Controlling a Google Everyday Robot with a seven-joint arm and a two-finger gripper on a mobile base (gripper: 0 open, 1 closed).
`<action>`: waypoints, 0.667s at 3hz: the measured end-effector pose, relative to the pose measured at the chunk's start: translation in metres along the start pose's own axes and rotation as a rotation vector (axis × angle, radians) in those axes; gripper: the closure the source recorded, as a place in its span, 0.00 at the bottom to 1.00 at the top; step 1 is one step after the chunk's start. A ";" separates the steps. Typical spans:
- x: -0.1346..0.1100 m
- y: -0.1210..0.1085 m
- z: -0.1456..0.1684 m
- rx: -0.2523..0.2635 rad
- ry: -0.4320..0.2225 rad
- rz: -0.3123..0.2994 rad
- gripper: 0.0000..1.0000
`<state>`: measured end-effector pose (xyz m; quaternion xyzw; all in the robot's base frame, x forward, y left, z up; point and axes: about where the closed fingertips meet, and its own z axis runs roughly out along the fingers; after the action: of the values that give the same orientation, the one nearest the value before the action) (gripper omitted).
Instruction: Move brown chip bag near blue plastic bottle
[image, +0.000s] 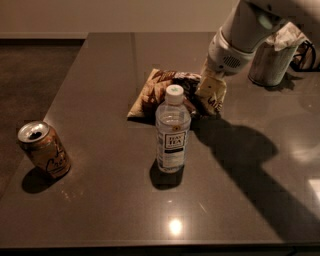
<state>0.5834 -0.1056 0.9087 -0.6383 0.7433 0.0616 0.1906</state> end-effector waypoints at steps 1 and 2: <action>0.017 0.019 -0.006 -0.039 -0.016 -0.003 1.00; 0.024 0.043 -0.005 -0.091 -0.042 -0.020 1.00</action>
Offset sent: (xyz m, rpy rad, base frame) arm -0.0786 -0.0214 -0.0166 0.0844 0.1246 0.1087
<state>0.5382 -0.1224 0.8984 -0.6522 0.7292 0.1069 0.1775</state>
